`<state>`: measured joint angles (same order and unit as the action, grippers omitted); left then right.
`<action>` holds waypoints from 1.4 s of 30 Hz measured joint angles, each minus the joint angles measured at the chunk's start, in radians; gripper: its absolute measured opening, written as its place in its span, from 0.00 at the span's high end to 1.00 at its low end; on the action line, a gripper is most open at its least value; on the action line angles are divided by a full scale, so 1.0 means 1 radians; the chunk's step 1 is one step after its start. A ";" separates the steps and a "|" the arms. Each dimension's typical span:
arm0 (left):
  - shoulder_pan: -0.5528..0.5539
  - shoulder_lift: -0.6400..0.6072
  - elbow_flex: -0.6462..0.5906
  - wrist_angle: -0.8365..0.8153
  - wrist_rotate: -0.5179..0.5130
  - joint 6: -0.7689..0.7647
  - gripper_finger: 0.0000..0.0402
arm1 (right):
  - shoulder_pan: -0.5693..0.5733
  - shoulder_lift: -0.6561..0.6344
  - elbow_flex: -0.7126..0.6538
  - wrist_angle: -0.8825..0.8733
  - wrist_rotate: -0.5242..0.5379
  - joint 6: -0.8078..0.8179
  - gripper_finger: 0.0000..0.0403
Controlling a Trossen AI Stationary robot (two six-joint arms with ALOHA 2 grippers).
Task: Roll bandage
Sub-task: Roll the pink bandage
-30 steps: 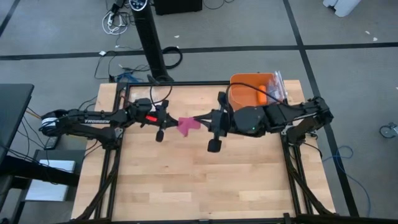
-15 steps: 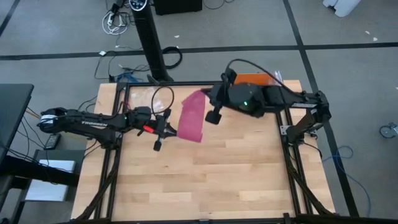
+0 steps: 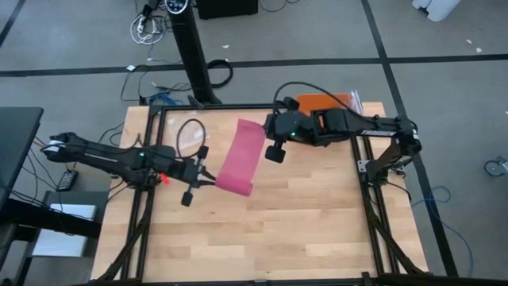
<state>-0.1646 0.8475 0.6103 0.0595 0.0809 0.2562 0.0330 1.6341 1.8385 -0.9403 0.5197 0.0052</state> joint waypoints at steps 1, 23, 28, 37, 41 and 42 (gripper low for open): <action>-0.013 -0.019 0.011 -0.030 -0.015 0.000 0.97 | 0.000 -0.001 -0.018 0.007 -0.010 0.013 1.00; -0.054 -0.086 0.142 -0.078 -0.057 -0.028 0.97 | 0.136 0.000 -0.337 0.320 -0.165 0.174 0.80; -0.054 -0.086 0.142 -0.079 -0.056 -0.029 0.97 | 0.157 0.000 -0.287 0.314 -0.146 0.151 0.62; -0.054 -0.086 0.142 -0.080 -0.054 -0.028 0.97 | 0.203 -0.006 -0.257 0.198 -0.142 0.220 0.45; -0.054 -0.086 0.142 -0.081 -0.054 -0.028 0.97 | 0.267 0.002 -0.414 0.407 -0.146 0.274 0.45; -0.054 -0.086 0.142 -0.081 -0.054 -0.028 0.97 | 0.282 0.002 -0.449 0.478 -0.141 0.287 0.45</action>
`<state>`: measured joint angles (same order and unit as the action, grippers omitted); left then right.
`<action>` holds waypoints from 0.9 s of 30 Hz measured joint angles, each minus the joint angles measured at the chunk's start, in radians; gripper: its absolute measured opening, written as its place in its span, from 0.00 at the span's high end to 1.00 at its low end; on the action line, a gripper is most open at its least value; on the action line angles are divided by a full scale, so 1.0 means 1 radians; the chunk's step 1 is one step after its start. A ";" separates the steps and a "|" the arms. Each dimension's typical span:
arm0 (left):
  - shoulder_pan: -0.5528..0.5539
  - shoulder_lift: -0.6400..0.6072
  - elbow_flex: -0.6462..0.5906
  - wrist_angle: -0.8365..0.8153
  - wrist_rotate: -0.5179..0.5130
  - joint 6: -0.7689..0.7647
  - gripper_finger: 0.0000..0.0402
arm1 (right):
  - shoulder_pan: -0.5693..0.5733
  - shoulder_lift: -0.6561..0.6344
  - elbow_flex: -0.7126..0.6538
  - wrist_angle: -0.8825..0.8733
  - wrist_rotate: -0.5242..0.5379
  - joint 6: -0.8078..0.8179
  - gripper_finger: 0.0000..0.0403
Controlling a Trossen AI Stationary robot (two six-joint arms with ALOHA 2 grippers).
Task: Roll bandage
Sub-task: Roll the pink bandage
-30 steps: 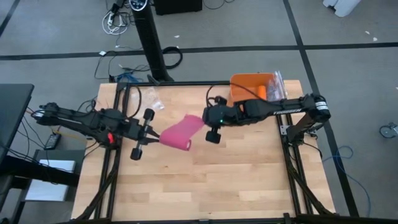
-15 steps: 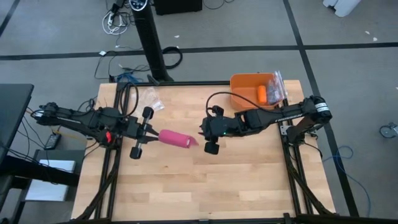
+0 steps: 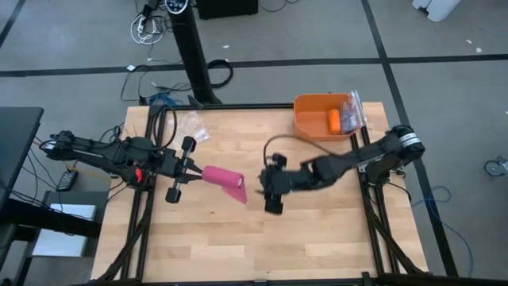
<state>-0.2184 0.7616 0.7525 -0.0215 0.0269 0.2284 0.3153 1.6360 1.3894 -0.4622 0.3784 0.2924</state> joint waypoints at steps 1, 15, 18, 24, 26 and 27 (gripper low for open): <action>0.000 0.000 0.000 0.000 0.000 0.000 0.97 | 0.016 0.000 -0.032 0.072 0.015 0.014 0.45; 0.000 0.005 0.000 0.026 -0.013 0.001 0.97 | 0.019 -0.002 -0.197 0.529 0.217 -0.033 0.46; 0.000 0.005 0.000 0.033 -0.043 0.012 0.97 | -0.011 -0.002 -0.197 0.530 0.133 -0.022 0.48; 0.000 0.005 0.000 0.045 -0.079 0.035 0.97 | -0.024 0.033 -0.197 0.592 0.059 -0.027 0.56; 0.000 0.005 0.000 0.048 -0.095 0.035 0.97 | -0.023 0.044 -0.197 0.596 0.071 -0.040 0.63; 0.000 0.004 0.000 0.050 -0.103 0.036 0.97 | -0.021 0.052 -0.198 0.600 0.078 -0.047 0.68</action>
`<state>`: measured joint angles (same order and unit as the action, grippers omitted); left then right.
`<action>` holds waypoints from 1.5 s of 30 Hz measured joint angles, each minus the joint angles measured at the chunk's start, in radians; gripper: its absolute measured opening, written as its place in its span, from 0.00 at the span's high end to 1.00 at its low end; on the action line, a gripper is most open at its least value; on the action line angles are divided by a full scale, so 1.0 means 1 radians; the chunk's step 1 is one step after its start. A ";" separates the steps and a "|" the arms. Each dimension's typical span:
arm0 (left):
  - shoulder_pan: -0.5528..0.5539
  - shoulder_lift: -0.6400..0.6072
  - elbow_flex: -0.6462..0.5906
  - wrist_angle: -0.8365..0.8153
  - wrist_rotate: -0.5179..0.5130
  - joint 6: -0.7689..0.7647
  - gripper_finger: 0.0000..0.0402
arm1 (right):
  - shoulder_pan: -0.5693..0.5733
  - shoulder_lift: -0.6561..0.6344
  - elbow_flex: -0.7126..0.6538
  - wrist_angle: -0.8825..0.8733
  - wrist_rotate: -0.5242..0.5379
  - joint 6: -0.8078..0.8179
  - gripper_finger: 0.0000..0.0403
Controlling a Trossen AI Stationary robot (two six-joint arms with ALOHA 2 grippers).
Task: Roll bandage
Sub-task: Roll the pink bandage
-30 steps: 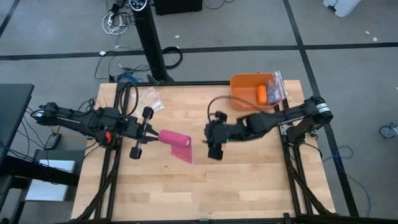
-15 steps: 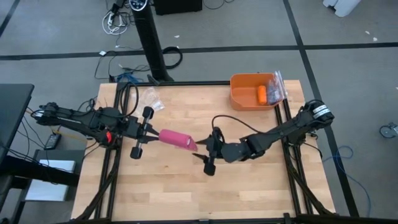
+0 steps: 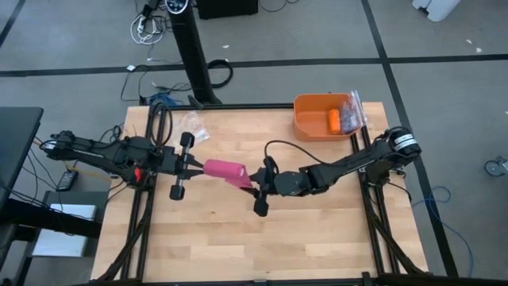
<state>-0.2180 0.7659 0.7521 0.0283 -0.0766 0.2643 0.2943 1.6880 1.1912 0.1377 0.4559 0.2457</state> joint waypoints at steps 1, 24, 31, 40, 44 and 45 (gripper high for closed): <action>0.000 0.000 0.000 0.004 -0.010 0.006 0.97 | 0.004 0.008 0.002 0.013 0.011 -0.007 0.75; 0.002 0.037 -0.095 -0.049 -0.475 0.116 0.97 | 0.148 0.007 0.055 0.135 0.030 -0.063 1.00; -0.001 0.089 -0.130 -0.026 -0.477 0.094 0.97 | 0.108 0.007 0.170 0.050 0.029 -0.139 1.00; -0.039 0.189 -0.130 -0.008 -0.465 0.094 0.97 | 0.024 0.007 0.275 -0.092 0.031 -0.185 1.00; -0.096 0.221 -0.130 0.032 -0.464 0.095 0.97 | -0.006 0.007 0.285 -0.119 0.060 -0.196 1.00; -0.111 0.224 -0.130 0.039 -0.463 0.096 0.97 | -0.013 0.007 0.285 -0.128 0.068 -0.197 1.00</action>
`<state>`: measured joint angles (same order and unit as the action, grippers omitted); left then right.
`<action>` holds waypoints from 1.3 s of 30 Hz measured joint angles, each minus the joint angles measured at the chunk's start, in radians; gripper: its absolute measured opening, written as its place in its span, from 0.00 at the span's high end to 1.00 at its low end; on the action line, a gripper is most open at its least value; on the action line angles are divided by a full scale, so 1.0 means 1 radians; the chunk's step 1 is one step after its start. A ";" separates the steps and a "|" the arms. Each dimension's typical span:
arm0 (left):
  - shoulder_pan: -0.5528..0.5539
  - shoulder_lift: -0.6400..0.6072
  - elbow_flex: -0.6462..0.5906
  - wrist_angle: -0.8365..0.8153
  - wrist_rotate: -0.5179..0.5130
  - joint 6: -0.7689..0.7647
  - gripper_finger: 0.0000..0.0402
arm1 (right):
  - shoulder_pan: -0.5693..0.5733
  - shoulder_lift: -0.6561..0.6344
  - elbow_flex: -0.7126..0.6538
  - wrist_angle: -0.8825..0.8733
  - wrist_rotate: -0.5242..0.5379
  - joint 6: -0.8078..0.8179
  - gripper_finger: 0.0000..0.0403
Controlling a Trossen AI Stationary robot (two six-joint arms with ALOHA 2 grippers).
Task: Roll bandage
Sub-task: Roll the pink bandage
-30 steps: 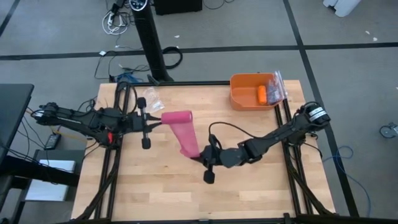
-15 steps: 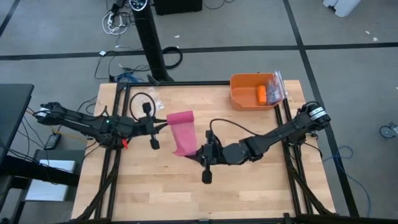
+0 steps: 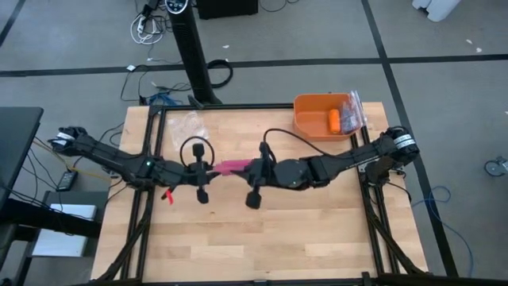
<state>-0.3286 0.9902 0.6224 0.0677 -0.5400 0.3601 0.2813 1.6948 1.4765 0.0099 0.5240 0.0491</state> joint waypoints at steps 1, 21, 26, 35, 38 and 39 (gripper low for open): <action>-0.012 0.002 0.000 -0.003 0.000 0.003 0.97 | -0.008 -0.001 0.000 -0.013 0.007 -0.001 1.00; -0.127 0.005 0.029 0.042 -0.013 0.014 0.97 | -0.062 -0.012 0.000 -0.230 0.007 0.142 0.77; -0.140 0.005 0.030 0.046 -0.013 0.004 0.97 | -0.062 -0.035 0.035 -0.280 0.002 0.168 0.63; -0.186 -0.004 0.031 0.111 -0.012 -0.003 0.97 | -0.031 -0.107 0.076 -0.463 -0.001 0.059 0.54; -0.190 -0.029 0.032 0.150 -0.001 -0.052 0.97 | -0.004 -0.133 0.064 -0.574 0.000 0.106 0.54; -0.190 -0.038 0.032 0.157 0.018 -0.077 0.97 | 0.008 -0.141 0.043 -0.586 -0.001 0.130 0.54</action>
<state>-0.5184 0.9518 0.6544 0.2246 -0.5223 0.2835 0.2890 1.5540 1.5195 -0.5765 0.5232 0.1796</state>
